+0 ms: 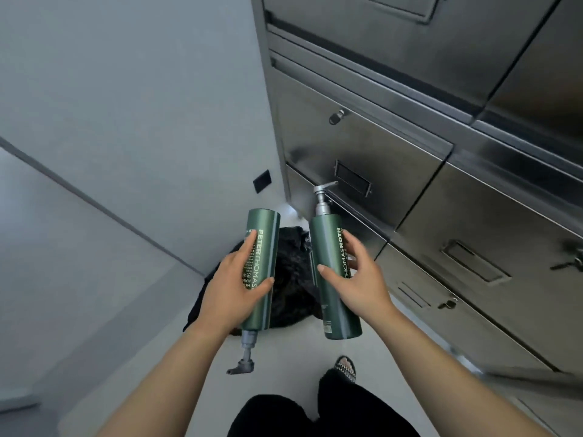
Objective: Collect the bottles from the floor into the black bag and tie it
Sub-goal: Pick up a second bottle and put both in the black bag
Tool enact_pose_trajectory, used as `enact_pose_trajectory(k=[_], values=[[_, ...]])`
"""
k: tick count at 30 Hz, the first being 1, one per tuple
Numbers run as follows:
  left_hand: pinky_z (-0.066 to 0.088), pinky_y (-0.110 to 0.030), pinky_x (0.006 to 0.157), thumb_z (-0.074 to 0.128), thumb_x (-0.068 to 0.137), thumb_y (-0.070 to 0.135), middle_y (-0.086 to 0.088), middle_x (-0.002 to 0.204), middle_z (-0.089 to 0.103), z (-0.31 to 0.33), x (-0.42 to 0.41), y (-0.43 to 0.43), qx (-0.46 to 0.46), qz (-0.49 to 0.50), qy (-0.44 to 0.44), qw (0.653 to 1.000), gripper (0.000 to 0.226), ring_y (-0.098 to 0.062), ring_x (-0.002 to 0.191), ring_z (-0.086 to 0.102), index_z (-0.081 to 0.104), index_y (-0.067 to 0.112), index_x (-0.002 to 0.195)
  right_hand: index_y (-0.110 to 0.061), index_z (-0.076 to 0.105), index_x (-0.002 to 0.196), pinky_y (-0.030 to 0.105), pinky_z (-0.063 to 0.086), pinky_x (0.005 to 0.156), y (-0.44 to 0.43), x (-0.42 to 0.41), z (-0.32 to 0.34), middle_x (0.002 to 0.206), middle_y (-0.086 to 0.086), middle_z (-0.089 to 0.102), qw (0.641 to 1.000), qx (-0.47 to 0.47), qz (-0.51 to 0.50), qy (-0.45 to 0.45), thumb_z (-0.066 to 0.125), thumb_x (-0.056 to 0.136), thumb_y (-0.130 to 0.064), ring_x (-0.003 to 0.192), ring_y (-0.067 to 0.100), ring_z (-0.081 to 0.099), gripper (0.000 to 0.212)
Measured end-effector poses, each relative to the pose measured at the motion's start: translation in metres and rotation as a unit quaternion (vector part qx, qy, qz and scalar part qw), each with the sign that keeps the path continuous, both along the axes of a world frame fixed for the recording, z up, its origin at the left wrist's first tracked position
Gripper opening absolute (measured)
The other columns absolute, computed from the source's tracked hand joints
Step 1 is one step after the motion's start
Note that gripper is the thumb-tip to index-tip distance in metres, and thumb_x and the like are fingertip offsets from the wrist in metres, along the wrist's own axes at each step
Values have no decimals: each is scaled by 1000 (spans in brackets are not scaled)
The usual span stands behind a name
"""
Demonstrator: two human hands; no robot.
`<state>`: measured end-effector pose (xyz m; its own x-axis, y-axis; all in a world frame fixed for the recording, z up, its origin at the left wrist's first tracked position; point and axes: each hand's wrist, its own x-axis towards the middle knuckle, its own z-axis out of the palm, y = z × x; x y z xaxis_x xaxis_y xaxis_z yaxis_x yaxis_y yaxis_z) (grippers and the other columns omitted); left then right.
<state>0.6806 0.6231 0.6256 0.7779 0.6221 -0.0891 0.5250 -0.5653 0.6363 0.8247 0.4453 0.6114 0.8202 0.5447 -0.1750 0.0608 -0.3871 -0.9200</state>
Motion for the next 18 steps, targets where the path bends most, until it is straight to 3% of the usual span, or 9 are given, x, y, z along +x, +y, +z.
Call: enact_pose_trajectory(k=[4, 7, 12, 16, 18], values=[[38, -26, 80, 68, 76, 40, 13, 108, 46, 5, -7, 41, -9, 15, -27, 999, 89, -8, 99, 45, 8, 60, 139, -50, 33, 131, 5, 37, 78, 50, 10, 12, 104, -47, 45, 999, 7, 39, -16, 74, 68, -40, 99, -15, 50, 76], [38, -26, 78, 67, 77, 41, 5, 115, 52, 8, -12, 79, 6, 6, -17, 1000, 88, -8, 95, 48, 7, 60, 139, -57, 32, 125, -4, 36, 71, 83, 3, 19, 101, -58, 39, 998, 4, 51, -31, 73, 67, -41, 98, -23, 46, 73], [39, -26, 80, 66, 79, 41, 3, 125, 51, 7, -17, 150, -2, -58, -22, 998, 86, -8, 100, 49, 8, 56, 141, -58, 31, 127, 13, 38, 80, 134, -26, 17, 103, -48, 43, 999, -18, 13, -45, 71, 65, -47, 102, -10, 50, 75], [39, -26, 83, 66, 80, 39, 1, 122, 49, 11, -24, 198, -30, -133, -15, 991, 85, -12, 101, 52, 8, 54, 142, -60, 26, 128, 7, 34, 79, 164, -64, 16, 106, -47, 39, 996, -35, -49, -60, 69, 66, -52, 100, -17, 45, 75], [40, -26, 86, 66, 80, 38, 0, 124, 48, 14, -27, 217, -19, -171, -13, 985, 86, -14, 107, 52, 8, 55, 142, -57, 26, 131, 14, 37, 86, 176, -81, 16, 115, -38, 43, 995, -36, -72, -58, 70, 67, -50, 104, -9, 47, 78]])
